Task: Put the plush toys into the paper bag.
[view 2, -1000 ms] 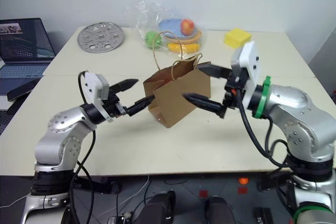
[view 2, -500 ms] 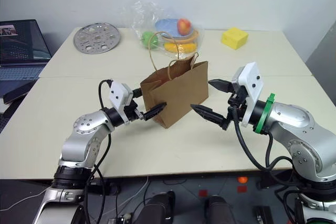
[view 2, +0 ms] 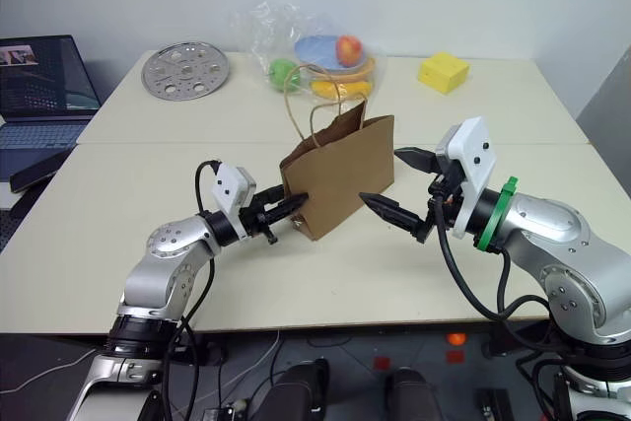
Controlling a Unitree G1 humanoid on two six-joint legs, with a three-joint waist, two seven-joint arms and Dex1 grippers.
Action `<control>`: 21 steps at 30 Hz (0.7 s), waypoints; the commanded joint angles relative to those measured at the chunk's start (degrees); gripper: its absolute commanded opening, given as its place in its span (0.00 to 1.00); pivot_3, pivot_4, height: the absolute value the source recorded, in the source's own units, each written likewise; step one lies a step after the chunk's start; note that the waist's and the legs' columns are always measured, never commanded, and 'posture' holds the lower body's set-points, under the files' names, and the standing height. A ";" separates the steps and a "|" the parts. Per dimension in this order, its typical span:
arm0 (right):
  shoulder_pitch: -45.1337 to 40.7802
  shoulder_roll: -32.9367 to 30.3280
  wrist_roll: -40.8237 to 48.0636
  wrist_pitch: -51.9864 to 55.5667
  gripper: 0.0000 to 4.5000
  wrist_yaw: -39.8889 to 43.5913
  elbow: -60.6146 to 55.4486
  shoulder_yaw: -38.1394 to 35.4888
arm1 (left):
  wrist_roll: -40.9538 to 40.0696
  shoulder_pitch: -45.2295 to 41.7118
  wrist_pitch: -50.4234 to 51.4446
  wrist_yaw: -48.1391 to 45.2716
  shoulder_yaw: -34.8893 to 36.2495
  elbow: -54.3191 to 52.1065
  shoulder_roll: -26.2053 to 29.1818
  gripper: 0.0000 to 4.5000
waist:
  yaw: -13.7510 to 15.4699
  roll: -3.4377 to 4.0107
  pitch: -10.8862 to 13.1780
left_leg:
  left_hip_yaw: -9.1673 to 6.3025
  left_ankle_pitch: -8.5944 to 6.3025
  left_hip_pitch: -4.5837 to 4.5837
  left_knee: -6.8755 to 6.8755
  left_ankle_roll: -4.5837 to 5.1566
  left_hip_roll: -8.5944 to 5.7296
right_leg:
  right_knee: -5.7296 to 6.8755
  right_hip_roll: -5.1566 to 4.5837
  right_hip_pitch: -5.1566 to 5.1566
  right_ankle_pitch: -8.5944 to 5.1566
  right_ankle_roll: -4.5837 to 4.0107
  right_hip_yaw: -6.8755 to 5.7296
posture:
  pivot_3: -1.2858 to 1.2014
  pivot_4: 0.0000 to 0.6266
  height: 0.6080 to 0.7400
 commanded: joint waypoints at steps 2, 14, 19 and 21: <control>0.98 -1.51 0.33 -1.17 1.00 0.47 -1.17 -1.24 | -1.42 -2.20 -0.75 -1.51 0.41 0.11 -0.18 0.01 | 0.04 0.00 0.00 | 0.00 0.00 0.00 0.00 0.00 0.00 | 0.00 0.00 0.00 0.00 0.00 -0.01 | 0.52 0.24 1.00; 6.97 -20.09 22.26 12.65 1.00 1.09 0.59 -25.82 | -10.78 -18.47 3.06 -27.14 -0.97 10.75 3.98 0.01 | 0.97 0.00 0.00 | 0.05 -0.01 -0.04 0.13 0.02 0.07 | 0.00 0.07 0.04 -0.05 -0.10 -0.06 | 0.52 0.24 1.00; 11.50 -24.17 31.63 16.26 1.00 -4.79 -2.57 -32.80 | -4.39 -30.82 -9.85 -38.69 -4.79 35.32 -0.65 0.01 | 1.25 -0.01 0.00 | 0.22 -0.03 -0.08 0.22 0.07 0.05 | -0.06 0.02 0.10 -0.05 -0.07 -0.07 | 0.52 0.24 1.00; 14.05 -24.54 34.67 16.31 1.00 -7.64 -4.17 -34.55 | -0.96 -33.32 -15.88 -40.66 -6.01 44.07 -2.04 0.01 | 1.18 -0.02 0.00 | 0.38 -0.11 -0.10 0.27 0.21 0.04 | -0.08 -0.01 0.09 -0.04 0.03 -0.08 | 0.52 0.24 1.00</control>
